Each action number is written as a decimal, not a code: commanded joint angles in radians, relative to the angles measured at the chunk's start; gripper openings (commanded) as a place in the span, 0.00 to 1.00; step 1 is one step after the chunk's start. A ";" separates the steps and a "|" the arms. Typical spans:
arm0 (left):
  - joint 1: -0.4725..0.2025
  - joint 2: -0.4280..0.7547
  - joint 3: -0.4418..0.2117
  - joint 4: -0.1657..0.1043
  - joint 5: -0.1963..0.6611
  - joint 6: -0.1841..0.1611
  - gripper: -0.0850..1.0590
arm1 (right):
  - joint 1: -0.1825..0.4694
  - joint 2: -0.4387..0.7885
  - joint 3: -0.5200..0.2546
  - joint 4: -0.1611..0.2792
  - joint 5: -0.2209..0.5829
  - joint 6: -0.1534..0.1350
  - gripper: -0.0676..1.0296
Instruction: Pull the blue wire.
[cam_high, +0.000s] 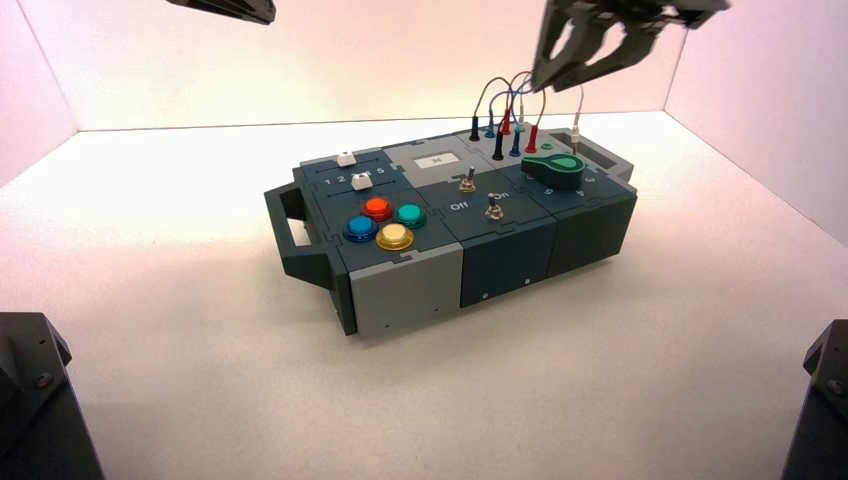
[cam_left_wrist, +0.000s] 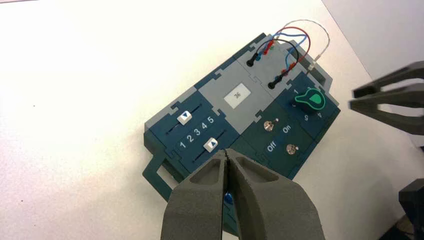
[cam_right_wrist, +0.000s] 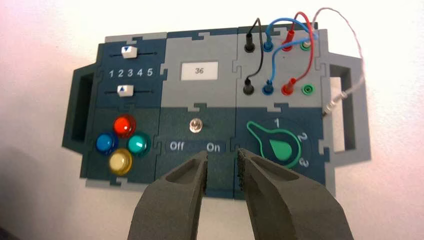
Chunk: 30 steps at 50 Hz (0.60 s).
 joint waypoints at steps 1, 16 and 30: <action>0.005 -0.005 -0.014 0.002 -0.017 -0.005 0.05 | -0.002 0.066 -0.061 0.008 -0.046 0.008 0.37; 0.005 -0.014 -0.034 0.002 -0.017 -0.002 0.05 | -0.031 0.195 -0.098 0.009 -0.091 0.017 0.37; 0.005 -0.020 -0.049 0.002 -0.011 0.002 0.05 | -0.064 0.258 -0.109 0.009 -0.118 0.018 0.37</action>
